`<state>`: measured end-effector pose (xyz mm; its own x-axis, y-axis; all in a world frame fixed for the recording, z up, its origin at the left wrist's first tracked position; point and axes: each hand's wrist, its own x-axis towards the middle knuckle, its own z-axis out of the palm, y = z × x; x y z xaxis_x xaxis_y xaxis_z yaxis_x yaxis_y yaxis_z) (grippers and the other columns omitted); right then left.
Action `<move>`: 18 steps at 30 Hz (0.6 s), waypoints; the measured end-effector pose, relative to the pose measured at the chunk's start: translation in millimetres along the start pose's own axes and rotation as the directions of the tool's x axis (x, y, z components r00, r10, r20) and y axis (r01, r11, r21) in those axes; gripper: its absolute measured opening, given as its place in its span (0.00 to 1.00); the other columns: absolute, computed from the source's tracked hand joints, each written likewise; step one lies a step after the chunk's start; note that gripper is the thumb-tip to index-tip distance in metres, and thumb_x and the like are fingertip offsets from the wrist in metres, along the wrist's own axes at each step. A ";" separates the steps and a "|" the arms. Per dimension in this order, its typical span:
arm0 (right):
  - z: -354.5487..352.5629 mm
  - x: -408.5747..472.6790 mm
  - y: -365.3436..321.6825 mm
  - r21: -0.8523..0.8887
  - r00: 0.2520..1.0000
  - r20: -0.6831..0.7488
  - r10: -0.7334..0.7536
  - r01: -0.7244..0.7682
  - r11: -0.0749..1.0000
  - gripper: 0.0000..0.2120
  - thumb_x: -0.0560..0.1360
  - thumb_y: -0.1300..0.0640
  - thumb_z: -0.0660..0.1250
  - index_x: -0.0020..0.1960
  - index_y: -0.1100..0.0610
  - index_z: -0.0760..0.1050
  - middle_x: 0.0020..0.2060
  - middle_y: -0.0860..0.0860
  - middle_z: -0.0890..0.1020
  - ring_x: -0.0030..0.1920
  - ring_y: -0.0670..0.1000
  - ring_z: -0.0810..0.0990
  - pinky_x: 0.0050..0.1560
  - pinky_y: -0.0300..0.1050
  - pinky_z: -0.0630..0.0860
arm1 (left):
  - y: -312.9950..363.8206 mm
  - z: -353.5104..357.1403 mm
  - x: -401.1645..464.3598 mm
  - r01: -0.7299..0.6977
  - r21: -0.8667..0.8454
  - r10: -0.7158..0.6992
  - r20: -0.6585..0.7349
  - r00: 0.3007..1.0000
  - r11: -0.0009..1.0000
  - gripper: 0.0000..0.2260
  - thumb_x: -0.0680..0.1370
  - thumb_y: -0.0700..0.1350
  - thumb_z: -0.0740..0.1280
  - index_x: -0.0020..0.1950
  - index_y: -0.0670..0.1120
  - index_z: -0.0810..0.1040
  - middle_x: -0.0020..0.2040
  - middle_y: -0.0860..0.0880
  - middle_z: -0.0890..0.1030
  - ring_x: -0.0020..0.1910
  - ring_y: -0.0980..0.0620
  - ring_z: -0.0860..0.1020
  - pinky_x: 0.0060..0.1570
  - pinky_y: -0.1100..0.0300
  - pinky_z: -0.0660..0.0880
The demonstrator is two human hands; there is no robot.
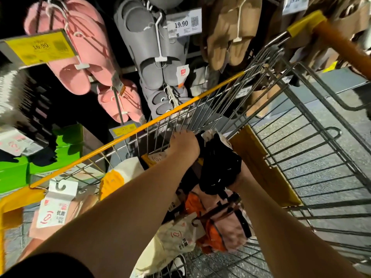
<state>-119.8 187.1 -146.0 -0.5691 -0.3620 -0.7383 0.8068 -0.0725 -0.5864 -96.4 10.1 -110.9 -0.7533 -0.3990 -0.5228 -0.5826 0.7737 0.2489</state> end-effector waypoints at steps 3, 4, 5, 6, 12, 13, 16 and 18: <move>-4.0 0.2 0.8 0.001 1.000 0.026 0.010 -0.010 1.000 0.15 0.83 0.49 0.58 0.49 0.58 0.77 0.31 0.52 0.83 0.31 0.50 0.83 0.28 0.39 0.77 | 5.4 -1.5 -2.3 0.029 0.066 -0.034 0.070 0.997 0.997 0.23 0.81 0.45 0.64 0.74 0.40 0.67 0.75 0.38 0.64 0.74 0.38 0.62 0.73 0.45 0.61; -6.8 1.9 1.5 0.016 0.999 0.045 0.000 -0.001 1.000 0.15 0.83 0.48 0.59 0.52 0.58 0.77 0.33 0.53 0.84 0.33 0.51 0.84 0.31 0.41 0.78 | 7.1 -1.2 -2.8 0.022 0.076 -0.025 0.048 0.999 0.997 0.22 0.80 0.45 0.63 0.73 0.40 0.68 0.75 0.39 0.65 0.73 0.38 0.62 0.72 0.46 0.61; -8.5 1.8 1.9 0.022 0.999 0.050 -0.005 0.004 1.000 0.15 0.82 0.47 0.60 0.55 0.58 0.77 0.36 0.53 0.84 0.36 0.52 0.85 0.35 0.43 0.79 | 8.9 -0.8 -3.7 0.012 0.078 -0.013 0.014 1.000 0.997 0.21 0.80 0.45 0.64 0.72 0.40 0.69 0.74 0.39 0.65 0.73 0.38 0.62 0.73 0.47 0.61; -10.3 1.5 2.1 0.031 0.999 0.037 0.006 -0.007 1.000 0.16 0.81 0.46 0.61 0.57 0.58 0.78 0.38 0.54 0.85 0.39 0.52 0.85 0.38 0.45 0.78 | 9.8 -0.5 -4.7 0.004 0.069 -0.002 -0.019 1.000 0.998 0.21 0.79 0.46 0.64 0.71 0.41 0.70 0.75 0.40 0.65 0.74 0.39 0.62 0.73 0.47 0.60; -14.4 -10.5 -3.7 0.033 0.996 -0.049 0.069 -0.067 0.997 0.26 0.75 0.45 0.69 0.67 0.58 0.74 0.47 0.57 0.85 0.47 0.56 0.84 0.47 0.49 0.79 | 4.7 6.6 -22.2 -0.124 0.087 0.136 -0.154 0.979 0.989 0.18 0.81 0.44 0.63 0.70 0.42 0.70 0.70 0.42 0.71 0.72 0.41 0.65 0.71 0.49 0.61; -14.6 -13.4 -5.8 0.021 0.996 -0.056 0.067 -0.066 0.998 0.30 0.73 0.44 0.72 0.69 0.58 0.73 0.49 0.58 0.84 0.49 0.57 0.84 0.49 0.50 0.79 | 3.4 7.1 -25.9 -0.137 0.069 0.148 -0.186 0.971 0.988 0.17 0.81 0.43 0.62 0.70 0.42 0.70 0.69 0.42 0.72 0.71 0.42 0.67 0.70 0.49 0.63; -15.1 -25.1 -14.6 -0.001 0.994 -0.090 0.058 -0.058 0.998 0.34 0.69 0.43 0.74 0.69 0.58 0.72 0.48 0.58 0.84 0.47 0.57 0.84 0.49 0.50 0.79 | 0.3 2.8 -37.3 -0.140 -0.150 0.097 -0.266 0.959 0.979 0.15 0.81 0.40 0.62 0.68 0.42 0.72 0.61 0.43 0.79 0.61 0.42 0.76 0.57 0.49 0.74; -12.2 -37.6 -23.8 0.026 0.996 -0.062 0.062 -0.060 0.998 0.24 0.74 0.45 0.70 0.63 0.60 0.75 0.41 0.56 0.84 0.40 0.54 0.85 0.42 0.46 0.79 | -1.1 -2.9 -48.6 -0.114 -0.324 0.025 -0.268 0.963 0.939 0.15 0.82 0.41 0.62 0.68 0.44 0.72 0.53 0.45 0.81 0.51 0.44 0.80 0.43 0.51 0.76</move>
<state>-119.6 213.8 -108.4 -0.5271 -0.3071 -0.7923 0.8434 -0.0752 -0.5320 -60.0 27.3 -83.4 -0.8216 -0.4970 -0.2793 -0.5602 0.6129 0.5573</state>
